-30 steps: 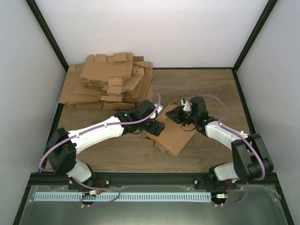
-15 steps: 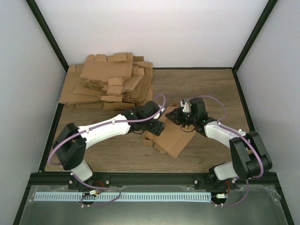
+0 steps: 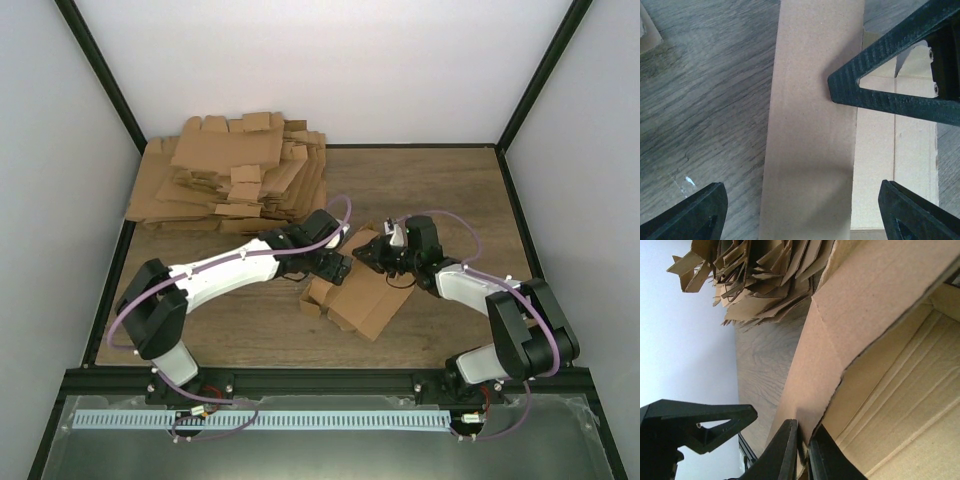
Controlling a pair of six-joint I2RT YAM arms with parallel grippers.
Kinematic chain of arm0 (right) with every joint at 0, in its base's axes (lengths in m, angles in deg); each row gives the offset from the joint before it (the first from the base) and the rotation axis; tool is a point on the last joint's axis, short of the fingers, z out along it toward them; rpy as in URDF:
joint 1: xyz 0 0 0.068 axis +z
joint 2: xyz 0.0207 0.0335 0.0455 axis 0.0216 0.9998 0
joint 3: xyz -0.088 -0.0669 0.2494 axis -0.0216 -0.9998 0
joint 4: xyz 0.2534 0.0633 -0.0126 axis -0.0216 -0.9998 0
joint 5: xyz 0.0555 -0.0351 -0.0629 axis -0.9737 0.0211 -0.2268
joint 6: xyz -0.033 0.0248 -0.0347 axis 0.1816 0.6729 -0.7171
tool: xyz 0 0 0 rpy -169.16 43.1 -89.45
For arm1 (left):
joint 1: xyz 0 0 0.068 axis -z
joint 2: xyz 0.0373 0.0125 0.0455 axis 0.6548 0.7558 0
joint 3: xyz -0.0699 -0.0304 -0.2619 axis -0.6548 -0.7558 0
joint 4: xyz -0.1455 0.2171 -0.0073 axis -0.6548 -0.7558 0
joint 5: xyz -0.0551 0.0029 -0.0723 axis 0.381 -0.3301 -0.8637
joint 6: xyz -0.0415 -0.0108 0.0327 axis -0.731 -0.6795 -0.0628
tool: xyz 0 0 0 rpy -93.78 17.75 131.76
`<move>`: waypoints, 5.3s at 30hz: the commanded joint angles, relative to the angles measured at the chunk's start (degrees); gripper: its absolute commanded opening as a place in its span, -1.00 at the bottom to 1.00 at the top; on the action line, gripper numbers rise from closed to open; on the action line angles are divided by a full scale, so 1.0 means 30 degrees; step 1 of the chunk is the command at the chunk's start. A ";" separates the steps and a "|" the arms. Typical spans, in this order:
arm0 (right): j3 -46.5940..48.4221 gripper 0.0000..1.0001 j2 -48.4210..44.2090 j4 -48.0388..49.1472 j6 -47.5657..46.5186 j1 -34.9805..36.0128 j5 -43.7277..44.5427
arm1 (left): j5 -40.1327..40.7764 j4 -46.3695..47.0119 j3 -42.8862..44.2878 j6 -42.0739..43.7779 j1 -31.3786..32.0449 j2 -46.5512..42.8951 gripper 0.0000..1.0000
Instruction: Fold the paper box
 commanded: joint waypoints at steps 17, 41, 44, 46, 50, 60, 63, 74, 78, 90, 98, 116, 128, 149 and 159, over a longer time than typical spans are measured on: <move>-0.0261 -0.82 0.0166 -0.0938 -0.2174 0.0121 0.0468 | -0.1533 -0.1276 0.1159 0.1577 -0.0520 0.1560 0.35; 0.0266 -0.82 0.0568 -0.1348 -0.2744 0.0121 0.0054 | -0.2996 -0.1475 0.2693 0.2122 -0.1336 0.3467 0.45; 0.0373 -0.81 0.0592 -0.1470 -0.2816 0.0107 0.0116 | -0.3381 -0.1482 0.2788 0.2327 -0.1269 0.3367 0.37; 0.0502 -0.79 0.0611 -0.1775 -0.2951 0.0106 0.0280 | -0.3298 -0.1591 0.2792 0.2459 -0.1276 0.3252 0.32; 0.0840 -0.74 0.0660 -0.2286 -0.3584 0.0114 0.0467 | -0.2846 -0.2007 0.2694 0.2722 -0.1256 0.2826 0.27; 0.0571 -0.51 -0.0520 -0.3674 -0.4835 -0.0166 0.1396 | -0.3174 -0.2644 0.1940 0.2999 -0.1276 0.2097 0.16; 0.0173 -0.48 -0.1599 -0.4031 -0.5162 -0.0454 0.1720 | -0.3404 -0.2620 0.1617 0.2999 -0.1262 0.1841 0.14; -0.1159 -0.26 -0.5446 -0.6650 -0.5821 -0.2039 0.4096 | -0.3883 -0.2908 0.1012 0.3032 -0.1255 0.1447 0.12; -0.1524 -0.26 -0.5759 -0.7459 -0.5640 -0.2377 0.4944 | -0.4034 -0.3001 0.0515 0.2968 -0.1269 0.0931 0.12; -0.3332 -0.07 -0.6333 -0.4792 -0.7518 -0.2568 0.1417 | -0.4902 -0.3693 -0.0623 0.3160 -0.1271 -0.0133 0.12; -0.3403 0.17 -0.6788 -0.2748 -1.0586 -0.2312 0.2498 | -0.5348 -0.3646 -0.0690 0.3166 -0.1254 -0.0446 0.11; -0.4130 0.12 -0.5662 0.0158 -1.1920 0.0239 0.5907 | -0.6949 -0.3795 -0.0843 0.3391 -0.1744 -0.0874 0.11; -0.3071 0.09 -0.3782 0.0119 -1.1675 0.0575 0.7279 | -0.7616 -0.3763 -0.0882 0.3531 -0.1876 -0.1107 0.11; -0.1956 0.11 -0.4480 -0.2128 -1.0000 0.0513 0.7892 | -0.7305 -0.3938 -0.1088 0.3639 -0.1940 -0.0895 0.13; -0.0348 0.19 -0.4237 -0.2956 -1.0785 0.0508 0.6001 | -0.7511 -0.3893 -0.1082 0.3660 -0.1943 -0.0758 0.13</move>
